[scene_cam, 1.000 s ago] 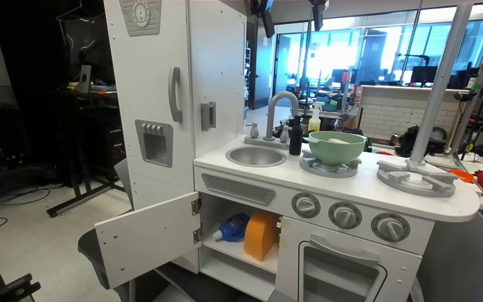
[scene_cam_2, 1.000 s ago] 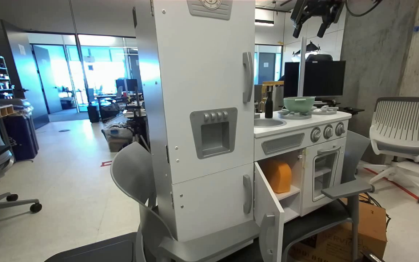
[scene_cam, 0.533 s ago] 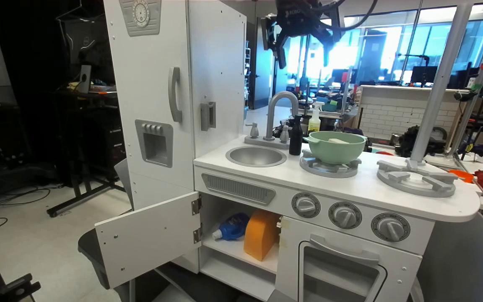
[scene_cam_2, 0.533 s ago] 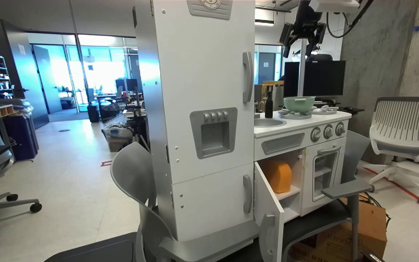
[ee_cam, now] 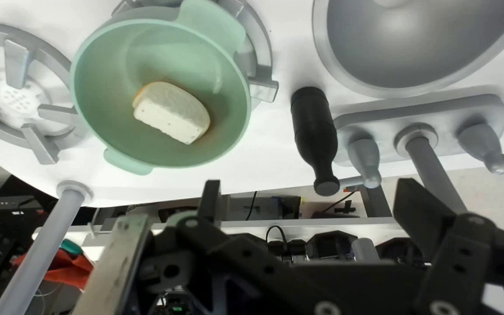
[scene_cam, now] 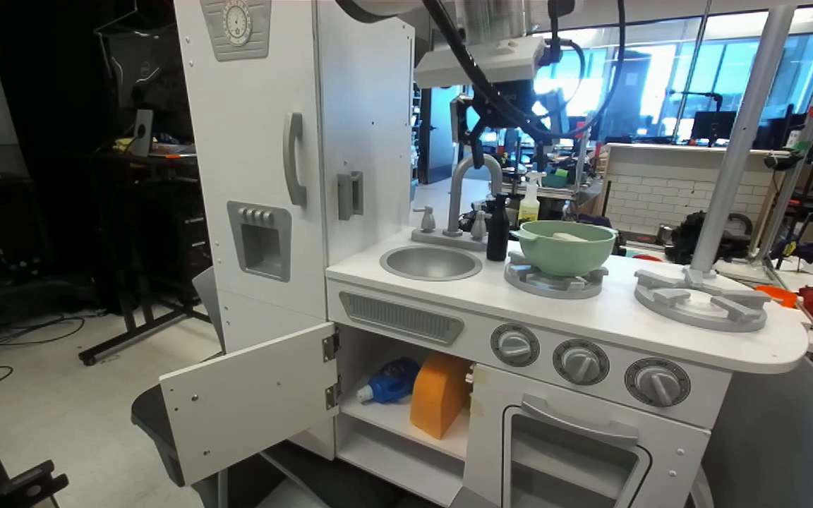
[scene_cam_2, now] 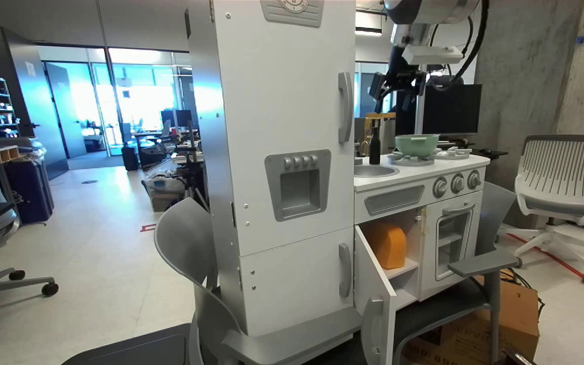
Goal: Put the orange object inside the cupboard
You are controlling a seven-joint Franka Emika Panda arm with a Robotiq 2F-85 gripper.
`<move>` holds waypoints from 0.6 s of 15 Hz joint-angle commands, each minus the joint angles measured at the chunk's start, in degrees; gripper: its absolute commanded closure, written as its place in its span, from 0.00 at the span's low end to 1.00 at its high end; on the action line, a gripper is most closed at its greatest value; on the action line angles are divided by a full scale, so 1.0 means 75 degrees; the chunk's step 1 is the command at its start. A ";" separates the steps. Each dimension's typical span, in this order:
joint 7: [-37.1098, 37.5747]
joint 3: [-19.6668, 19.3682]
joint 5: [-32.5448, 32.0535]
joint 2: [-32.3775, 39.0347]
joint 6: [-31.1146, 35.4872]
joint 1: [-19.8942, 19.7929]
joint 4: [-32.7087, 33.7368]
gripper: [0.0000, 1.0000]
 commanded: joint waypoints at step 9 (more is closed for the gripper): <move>-0.0136 0.0104 0.0094 0.2553 -0.1088 0.0139 0.3557 0.00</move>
